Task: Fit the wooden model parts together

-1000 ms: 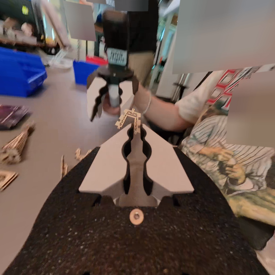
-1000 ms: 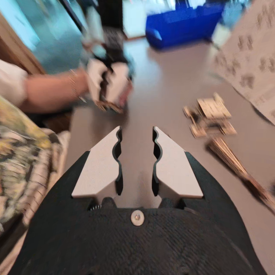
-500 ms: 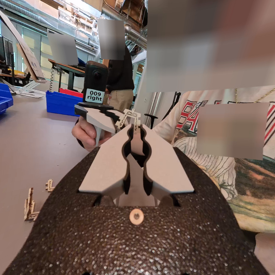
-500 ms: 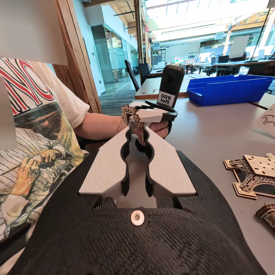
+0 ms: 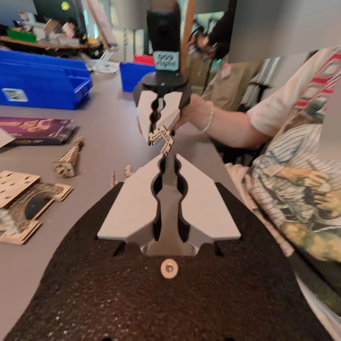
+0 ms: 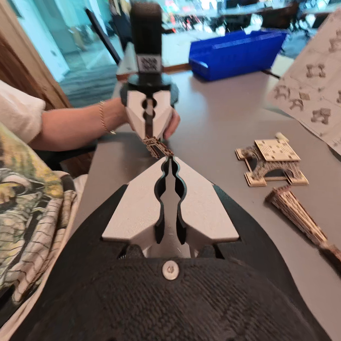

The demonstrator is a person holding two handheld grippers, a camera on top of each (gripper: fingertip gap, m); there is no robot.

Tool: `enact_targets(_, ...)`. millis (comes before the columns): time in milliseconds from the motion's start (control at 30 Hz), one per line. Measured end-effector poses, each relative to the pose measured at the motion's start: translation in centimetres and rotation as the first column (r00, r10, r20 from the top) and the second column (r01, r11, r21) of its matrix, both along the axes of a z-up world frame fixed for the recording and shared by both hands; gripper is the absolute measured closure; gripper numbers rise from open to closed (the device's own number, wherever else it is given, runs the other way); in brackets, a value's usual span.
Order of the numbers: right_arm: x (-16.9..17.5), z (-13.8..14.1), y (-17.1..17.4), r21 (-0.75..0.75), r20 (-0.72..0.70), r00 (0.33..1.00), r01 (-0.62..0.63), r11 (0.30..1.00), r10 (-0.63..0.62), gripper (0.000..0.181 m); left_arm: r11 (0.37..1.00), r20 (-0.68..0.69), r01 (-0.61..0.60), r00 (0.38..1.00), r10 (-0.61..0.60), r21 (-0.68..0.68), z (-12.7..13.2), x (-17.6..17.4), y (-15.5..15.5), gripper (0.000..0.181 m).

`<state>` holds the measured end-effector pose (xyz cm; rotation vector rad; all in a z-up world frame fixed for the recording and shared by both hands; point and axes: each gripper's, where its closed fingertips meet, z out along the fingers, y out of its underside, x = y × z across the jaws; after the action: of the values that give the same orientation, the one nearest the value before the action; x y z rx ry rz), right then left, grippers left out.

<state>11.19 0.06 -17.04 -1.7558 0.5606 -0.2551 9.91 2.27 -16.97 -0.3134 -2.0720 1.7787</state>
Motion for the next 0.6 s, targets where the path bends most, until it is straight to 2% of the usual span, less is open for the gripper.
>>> enact_targets(67, 1.4, -2.0, -1.1, -0.146, -0.024, 0.992, 0.116, 0.983, -0.120, 0.181, 0.991, 0.087, -0.121, 0.990, 0.115, 0.057, -0.6, 1.4, -0.5, 0.159)
enact_targets(133, 1.9, -3.5, -1.8, -0.299, 0.017, 0.985, 0.170, 0.939, -0.173, 0.181, 0.973, 0.161, -0.214, 0.967, 0.199, 0.084, -0.4, 2.0, -1.1, 0.162)
enact_targets(200, 2.2, -4.0, -1.6, -0.378, 0.061, 0.979, 0.204, 0.903, -0.196, 0.181, 0.946, 0.263, -0.281, 0.936, 0.233, 0.162, -0.9, 2.2, -1.7, 0.168)
enact_targets(333, 2.3, -4.0, -1.1, -0.441, 0.119, 0.973, 0.229, 0.868, -0.196, 0.181, 0.848, 0.436, -0.366, 0.881, 0.184, 0.383, -3.7, 2.5, -2.2, 0.162)
enact_targets(400, 2.3, -3.7, -1.1, -0.450, 0.137, 0.972, 0.234, 0.862, -0.192, 0.181, 0.818, 0.493, -0.394, 0.855, 0.160, 0.418, -4.5, 2.8, -2.4, 0.172)
enact_targets(533, 2.0, -3.8, -1.5, -0.483, 0.144, 0.975, 0.220, 0.848, -0.171, 0.181, 0.827, 0.548, -0.385, 0.829, 0.115, 0.410, -4.9, 3.3, -2.7, 0.180)
enact_targets(600, 1.9, -3.6, -1.5, -0.487, 0.160, 0.976, 0.209, 0.848, -0.148, 0.181, 0.847, 0.515, -0.341, 0.852, 0.096, 0.407, -4.9, 3.2, -2.8, 0.180)
